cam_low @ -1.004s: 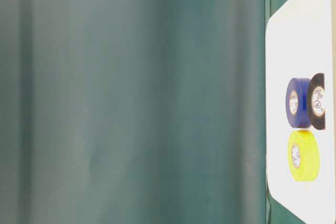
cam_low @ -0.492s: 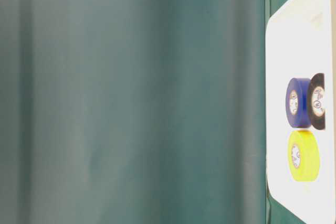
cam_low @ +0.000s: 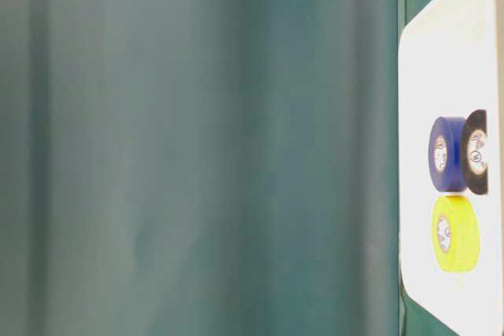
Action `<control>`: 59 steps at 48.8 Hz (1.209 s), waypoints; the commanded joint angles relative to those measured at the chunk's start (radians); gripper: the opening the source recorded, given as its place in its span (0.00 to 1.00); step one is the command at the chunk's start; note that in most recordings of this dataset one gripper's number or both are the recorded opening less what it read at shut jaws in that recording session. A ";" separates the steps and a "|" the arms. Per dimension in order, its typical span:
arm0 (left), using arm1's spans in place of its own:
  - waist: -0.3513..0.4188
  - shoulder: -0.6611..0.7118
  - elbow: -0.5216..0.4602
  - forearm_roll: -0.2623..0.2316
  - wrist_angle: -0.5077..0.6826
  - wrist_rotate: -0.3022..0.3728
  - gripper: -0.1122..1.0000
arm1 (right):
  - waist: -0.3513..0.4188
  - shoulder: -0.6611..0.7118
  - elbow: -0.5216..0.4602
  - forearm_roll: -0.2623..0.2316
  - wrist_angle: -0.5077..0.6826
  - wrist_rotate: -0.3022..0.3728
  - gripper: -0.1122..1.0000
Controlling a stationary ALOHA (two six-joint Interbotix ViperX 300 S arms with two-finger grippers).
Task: Put the tape into the white case with the right arm.
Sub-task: 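Move the right gripper left down over the white tape roll, then close the right gripper on the white roll's rim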
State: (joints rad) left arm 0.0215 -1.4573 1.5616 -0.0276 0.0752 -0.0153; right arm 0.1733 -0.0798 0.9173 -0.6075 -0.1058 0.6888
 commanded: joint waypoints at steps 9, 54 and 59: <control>0.002 0.009 -0.011 0.003 -0.009 0.000 0.11 | 0.003 0.006 -0.023 -0.003 -0.003 0.002 0.56; 0.002 0.009 -0.011 0.002 -0.009 0.000 0.11 | 0.003 0.150 -0.074 -0.003 -0.002 0.011 0.44; 0.002 0.008 -0.011 0.003 -0.009 0.000 0.11 | 0.003 0.147 -0.074 -0.002 0.000 0.011 0.23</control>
State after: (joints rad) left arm 0.0215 -1.4573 1.5616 -0.0261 0.0752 -0.0153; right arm 0.1749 0.0798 0.8606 -0.6090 -0.1028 0.6964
